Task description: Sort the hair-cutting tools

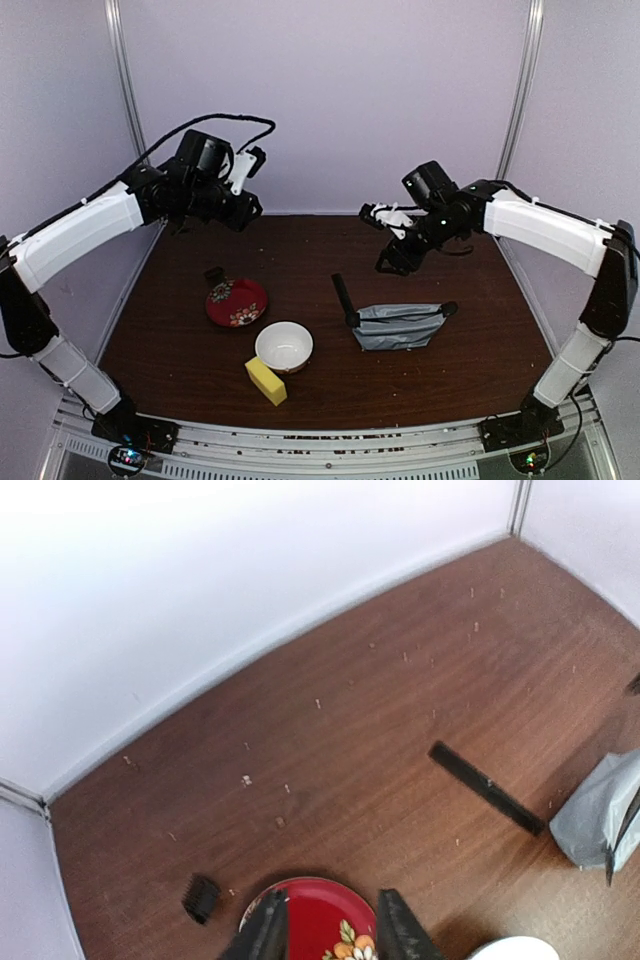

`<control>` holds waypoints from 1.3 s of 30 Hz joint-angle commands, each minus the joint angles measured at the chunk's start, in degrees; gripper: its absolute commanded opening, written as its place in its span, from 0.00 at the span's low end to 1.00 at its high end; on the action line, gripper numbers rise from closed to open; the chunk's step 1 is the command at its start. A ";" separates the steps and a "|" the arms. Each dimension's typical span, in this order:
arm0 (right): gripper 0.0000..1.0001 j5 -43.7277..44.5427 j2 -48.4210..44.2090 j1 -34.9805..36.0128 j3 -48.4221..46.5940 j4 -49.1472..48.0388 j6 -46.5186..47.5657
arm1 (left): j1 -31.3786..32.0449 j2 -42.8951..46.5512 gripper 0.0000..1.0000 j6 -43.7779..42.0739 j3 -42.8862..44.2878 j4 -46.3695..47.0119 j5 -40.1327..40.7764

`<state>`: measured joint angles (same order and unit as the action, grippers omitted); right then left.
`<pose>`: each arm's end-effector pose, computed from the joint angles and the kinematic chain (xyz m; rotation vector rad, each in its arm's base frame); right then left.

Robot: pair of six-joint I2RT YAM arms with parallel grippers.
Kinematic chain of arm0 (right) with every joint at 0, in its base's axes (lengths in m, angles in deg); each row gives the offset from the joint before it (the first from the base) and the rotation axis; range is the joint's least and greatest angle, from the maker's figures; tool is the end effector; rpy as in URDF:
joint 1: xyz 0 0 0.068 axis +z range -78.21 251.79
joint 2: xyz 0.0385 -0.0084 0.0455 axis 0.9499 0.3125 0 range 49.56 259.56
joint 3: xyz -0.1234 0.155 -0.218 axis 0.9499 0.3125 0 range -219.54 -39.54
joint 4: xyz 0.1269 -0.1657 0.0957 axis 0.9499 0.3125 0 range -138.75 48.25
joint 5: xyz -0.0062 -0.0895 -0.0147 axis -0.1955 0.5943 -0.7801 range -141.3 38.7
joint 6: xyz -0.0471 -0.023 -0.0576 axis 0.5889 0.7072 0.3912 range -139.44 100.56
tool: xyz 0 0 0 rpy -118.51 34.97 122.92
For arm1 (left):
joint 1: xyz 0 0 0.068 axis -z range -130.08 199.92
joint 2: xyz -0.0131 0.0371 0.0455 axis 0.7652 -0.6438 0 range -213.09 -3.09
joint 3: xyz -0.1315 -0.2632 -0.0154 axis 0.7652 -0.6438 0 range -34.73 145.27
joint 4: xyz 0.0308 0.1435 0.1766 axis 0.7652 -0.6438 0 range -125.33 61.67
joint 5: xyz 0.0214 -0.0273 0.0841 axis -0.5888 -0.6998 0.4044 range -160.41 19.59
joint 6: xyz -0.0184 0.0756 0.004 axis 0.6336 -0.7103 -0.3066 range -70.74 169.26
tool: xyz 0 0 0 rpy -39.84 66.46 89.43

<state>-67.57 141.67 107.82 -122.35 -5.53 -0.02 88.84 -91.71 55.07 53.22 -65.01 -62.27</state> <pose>0.2576 0.2105 0.3155 -1.2674 2.1516 0.4750 0.2672 -0.2036 0.3726 0.5594 2.1574 -0.2726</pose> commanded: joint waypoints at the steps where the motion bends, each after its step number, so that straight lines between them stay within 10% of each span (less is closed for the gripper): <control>1: 0.57 1.47 11.90 0.36 -11.22 0.36 -7.42 | 0.19 7.77 0.34 -3.72 -9.05 10.71 6.92; 15: 0.62 3.06 40.81 2.82 -34.15 8.55 -17.81 | -13.08 15.34 0.26 2.47 -13.53 13.23 -14.49; 39: 0.39 3.32 45.80 10.67 -36.08 13.79 -11.05 | -19.25 14.78 0.24 7.65 -12.97 12.52 -16.53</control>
<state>-64.19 190.07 116.59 -161.60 6.01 -12.21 70.15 -76.67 62.08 38.16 -54.52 -77.35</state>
